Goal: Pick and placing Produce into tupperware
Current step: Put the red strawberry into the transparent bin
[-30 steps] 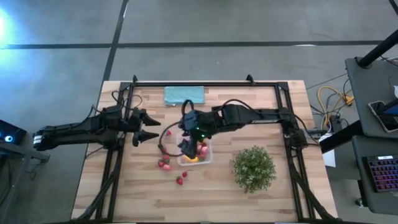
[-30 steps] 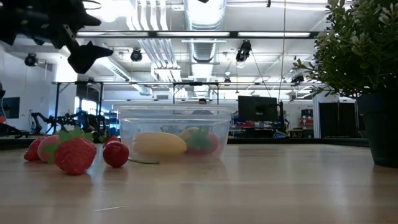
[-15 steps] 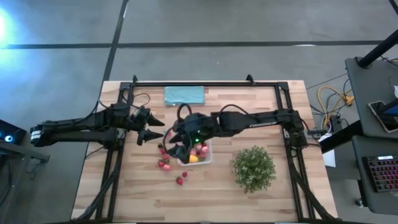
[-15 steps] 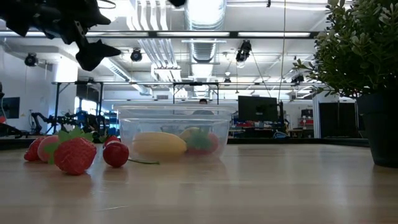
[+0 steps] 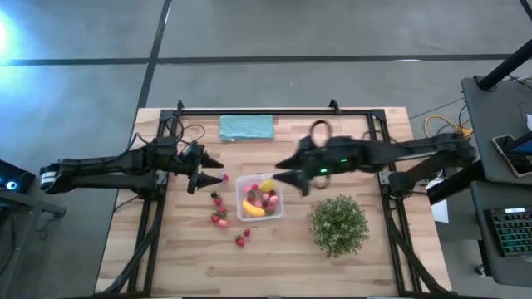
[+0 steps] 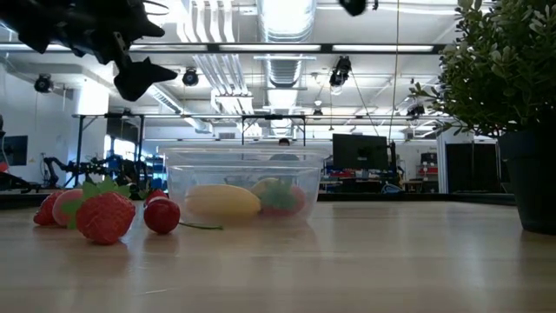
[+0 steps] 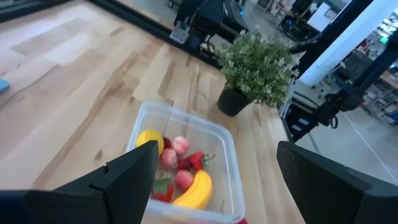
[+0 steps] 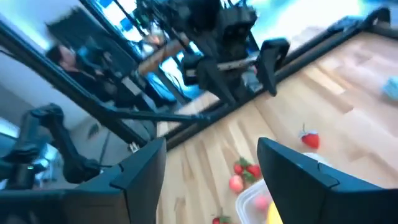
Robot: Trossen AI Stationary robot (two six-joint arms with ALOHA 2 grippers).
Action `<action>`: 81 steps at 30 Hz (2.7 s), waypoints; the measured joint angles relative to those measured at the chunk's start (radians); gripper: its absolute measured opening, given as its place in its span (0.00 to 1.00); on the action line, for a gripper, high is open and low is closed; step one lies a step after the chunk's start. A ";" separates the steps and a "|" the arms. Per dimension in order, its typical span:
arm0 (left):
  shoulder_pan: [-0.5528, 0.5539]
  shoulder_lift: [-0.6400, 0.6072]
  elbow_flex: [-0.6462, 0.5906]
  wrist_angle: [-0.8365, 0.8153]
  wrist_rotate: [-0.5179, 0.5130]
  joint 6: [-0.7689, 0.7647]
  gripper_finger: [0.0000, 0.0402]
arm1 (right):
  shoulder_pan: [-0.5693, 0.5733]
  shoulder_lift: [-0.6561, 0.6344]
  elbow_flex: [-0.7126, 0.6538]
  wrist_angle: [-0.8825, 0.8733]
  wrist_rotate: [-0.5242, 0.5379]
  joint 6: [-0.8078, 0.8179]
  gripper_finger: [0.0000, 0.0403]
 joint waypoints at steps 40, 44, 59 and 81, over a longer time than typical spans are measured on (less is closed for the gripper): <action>0.037 0.604 0.450 -0.630 -0.465 0.640 0.78 | -0.140 -1.249 -1.038 0.084 -0.002 -0.197 0.61; 0.038 0.604 0.391 -0.624 -0.576 0.664 0.78 | -0.140 -1.254 -1.067 0.077 -0.002 -0.160 0.61; 0.037 0.617 0.256 -0.439 -0.403 0.734 0.78 | -0.142 -1.351 -1.127 0.103 0.002 -0.296 0.60; 0.031 0.683 0.258 -0.432 -0.370 0.370 0.78 | -0.144 -1.376 -1.222 0.266 0.061 -0.238 0.60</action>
